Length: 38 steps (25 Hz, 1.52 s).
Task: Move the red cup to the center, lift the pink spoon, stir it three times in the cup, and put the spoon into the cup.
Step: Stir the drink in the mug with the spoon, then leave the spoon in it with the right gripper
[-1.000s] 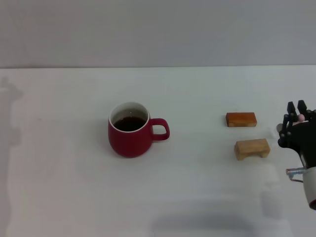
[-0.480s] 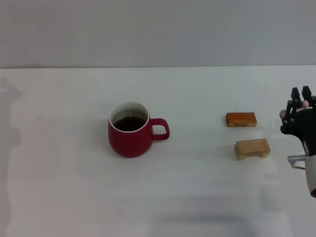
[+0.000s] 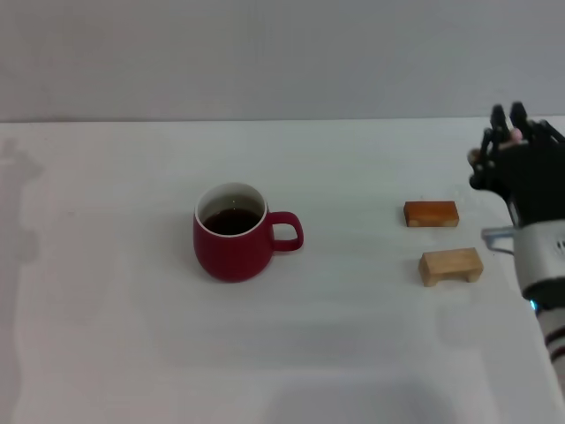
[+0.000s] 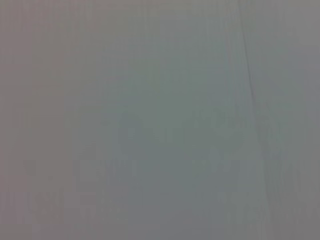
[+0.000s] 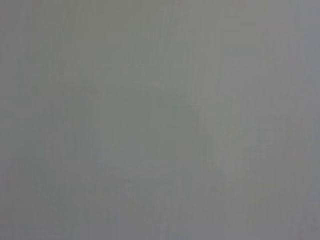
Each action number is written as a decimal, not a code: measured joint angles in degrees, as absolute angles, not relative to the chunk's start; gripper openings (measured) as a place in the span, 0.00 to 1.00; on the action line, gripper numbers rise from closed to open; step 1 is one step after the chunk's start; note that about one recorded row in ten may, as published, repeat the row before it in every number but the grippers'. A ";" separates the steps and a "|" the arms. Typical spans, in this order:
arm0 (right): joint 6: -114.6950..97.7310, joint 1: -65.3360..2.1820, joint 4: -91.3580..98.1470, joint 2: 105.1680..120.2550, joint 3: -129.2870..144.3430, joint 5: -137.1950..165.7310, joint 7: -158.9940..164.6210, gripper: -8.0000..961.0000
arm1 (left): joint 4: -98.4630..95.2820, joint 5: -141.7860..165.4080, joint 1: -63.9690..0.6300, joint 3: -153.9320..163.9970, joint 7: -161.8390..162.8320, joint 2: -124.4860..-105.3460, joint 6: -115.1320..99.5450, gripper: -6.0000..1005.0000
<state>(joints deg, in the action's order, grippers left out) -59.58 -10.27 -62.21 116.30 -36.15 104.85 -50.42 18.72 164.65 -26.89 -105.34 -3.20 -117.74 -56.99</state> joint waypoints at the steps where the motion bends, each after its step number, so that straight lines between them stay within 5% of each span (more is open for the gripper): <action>1: -58.91 -11.34 -62.19 116.91 -37.15 104.86 -50.61 0.14 | 18.72 164.65 -26.92 -105.29 -3.19 -117.79 -56.94 0.06; 11: -50.24 -17.21 -61.50 118.72 -43.87 104.86 -50.56 0.14 | 18.51 164.72 -27.13 -103.98 -3.16 -117.86 -56.75 0.06; 38: -25.63 -28.47 -67.99 118.84 -48.40 106.08 -50.60 0.14 | 17.83 164.71 -27.60 -103.98 -3.16 -117.86 -56.59 0.07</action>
